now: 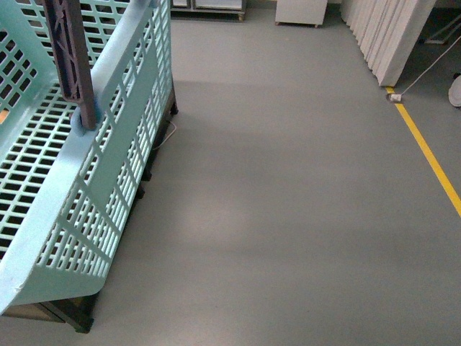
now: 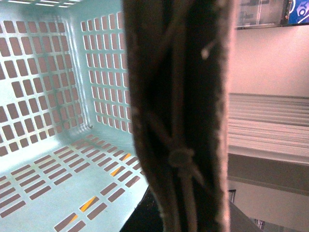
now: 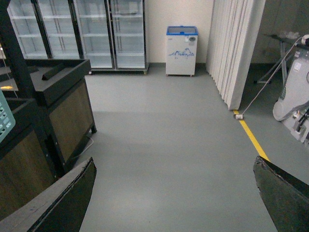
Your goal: Pick mango and avocado into basket
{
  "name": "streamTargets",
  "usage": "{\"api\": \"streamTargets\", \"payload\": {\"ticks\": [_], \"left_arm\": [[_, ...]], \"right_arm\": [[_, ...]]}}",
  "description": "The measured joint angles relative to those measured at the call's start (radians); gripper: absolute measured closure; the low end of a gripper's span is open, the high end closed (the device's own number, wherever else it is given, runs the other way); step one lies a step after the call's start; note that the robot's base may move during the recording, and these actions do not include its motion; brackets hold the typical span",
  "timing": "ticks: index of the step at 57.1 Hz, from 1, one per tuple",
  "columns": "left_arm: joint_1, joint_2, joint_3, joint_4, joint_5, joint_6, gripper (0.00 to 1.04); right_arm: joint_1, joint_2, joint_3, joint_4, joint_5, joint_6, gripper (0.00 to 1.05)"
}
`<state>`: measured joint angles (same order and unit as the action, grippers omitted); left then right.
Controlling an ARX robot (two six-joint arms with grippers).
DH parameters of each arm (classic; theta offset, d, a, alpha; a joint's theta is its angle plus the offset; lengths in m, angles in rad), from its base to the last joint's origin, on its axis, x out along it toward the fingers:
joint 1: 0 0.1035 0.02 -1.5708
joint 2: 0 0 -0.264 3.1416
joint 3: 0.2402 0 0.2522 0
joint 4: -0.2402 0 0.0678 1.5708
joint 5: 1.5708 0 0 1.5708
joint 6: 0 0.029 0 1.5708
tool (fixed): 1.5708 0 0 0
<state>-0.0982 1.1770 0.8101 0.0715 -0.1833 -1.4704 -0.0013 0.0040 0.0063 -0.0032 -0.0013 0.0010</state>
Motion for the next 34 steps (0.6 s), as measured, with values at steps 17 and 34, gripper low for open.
{"api": "streamTargets", "payload": {"ticks": [17,34], "left_arm": [[0.000,-0.001,0.000,0.000,0.000,0.000,0.99],[-0.008,-0.001,0.000,0.000,0.023,-0.010,0.99]], "right_arm": [[0.000,0.000,0.000,0.000,0.000,0.000,0.08],[0.000,0.000,0.000,0.000,0.004,0.000,0.08]]}}
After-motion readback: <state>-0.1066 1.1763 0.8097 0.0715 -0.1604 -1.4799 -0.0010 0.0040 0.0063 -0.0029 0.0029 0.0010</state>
